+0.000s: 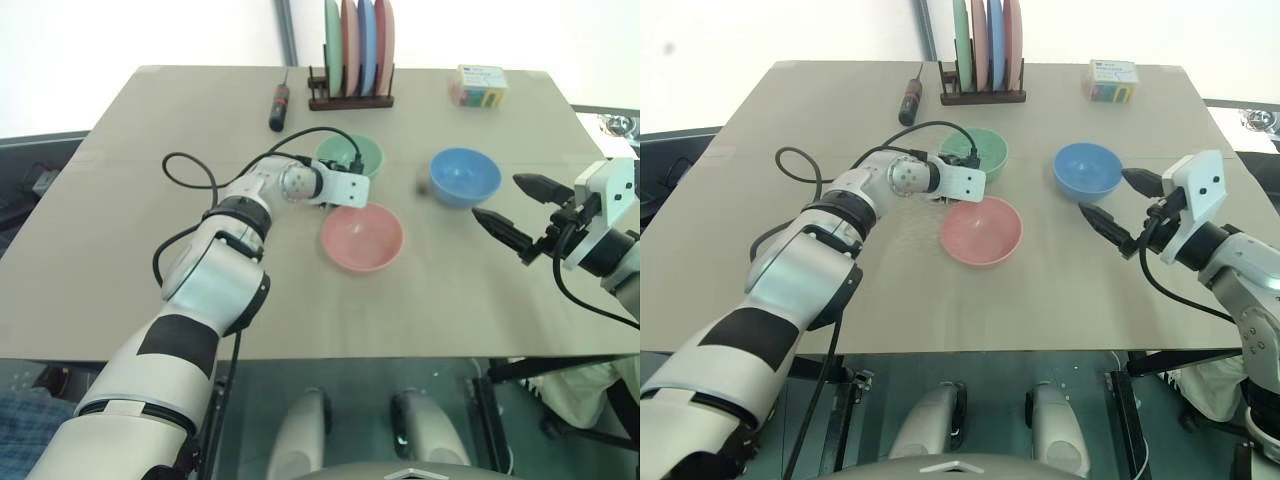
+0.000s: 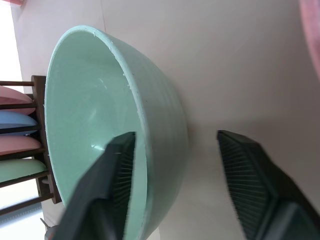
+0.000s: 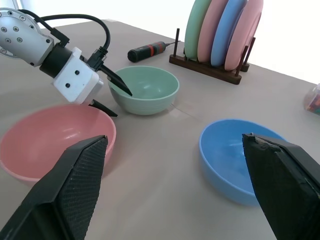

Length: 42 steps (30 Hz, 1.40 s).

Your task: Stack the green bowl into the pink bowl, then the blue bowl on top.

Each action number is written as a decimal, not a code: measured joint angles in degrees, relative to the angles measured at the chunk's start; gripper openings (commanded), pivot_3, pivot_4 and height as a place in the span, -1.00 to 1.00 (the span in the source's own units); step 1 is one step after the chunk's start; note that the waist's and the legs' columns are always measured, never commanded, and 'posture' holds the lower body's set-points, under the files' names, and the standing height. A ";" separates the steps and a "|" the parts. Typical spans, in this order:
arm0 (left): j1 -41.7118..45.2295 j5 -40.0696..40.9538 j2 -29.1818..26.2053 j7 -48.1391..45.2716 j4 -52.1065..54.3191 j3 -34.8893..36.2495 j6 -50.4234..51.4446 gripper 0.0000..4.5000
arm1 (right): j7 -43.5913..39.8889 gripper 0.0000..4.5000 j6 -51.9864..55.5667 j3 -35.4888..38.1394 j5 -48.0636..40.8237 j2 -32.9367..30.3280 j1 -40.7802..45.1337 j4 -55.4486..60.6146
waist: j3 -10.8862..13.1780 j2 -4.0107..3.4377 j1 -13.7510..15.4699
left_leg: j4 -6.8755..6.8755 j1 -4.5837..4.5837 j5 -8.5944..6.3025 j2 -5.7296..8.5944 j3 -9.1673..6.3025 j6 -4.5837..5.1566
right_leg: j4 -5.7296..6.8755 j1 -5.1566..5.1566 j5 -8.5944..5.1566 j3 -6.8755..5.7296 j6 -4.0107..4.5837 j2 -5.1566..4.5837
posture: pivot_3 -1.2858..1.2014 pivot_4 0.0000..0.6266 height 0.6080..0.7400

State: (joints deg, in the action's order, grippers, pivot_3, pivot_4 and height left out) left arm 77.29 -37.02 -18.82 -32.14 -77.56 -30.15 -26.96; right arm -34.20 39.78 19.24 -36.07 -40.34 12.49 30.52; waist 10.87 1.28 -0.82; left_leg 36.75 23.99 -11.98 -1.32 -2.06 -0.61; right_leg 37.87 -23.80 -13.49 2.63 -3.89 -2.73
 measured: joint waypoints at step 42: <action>-8.38 37.86 -19.17 -60.13 43.98 -2.08 -7.19 0.19 | -3.61 1.00 -3.80 0.40 -0.34 -3.06 -0.18 -2.93 | 0.00 -0.02 -1.22 | 0.29 0.00 -0.01 -0.05 -0.03 0.02 | 0.14 0.07 0.08 0.02 0.13 0.02 | 0.03 -0.52 1.00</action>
State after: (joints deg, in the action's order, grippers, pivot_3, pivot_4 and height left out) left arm 68.92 0.84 -37.99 -92.27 -33.57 -32.23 -34.16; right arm -37.81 35.97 19.64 -36.41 -43.40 12.30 27.59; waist 10.87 1.26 -2.04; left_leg 37.03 23.98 -11.99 -1.37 -2.09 -0.60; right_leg 38.01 -23.73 -13.42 2.65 -3.76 -2.71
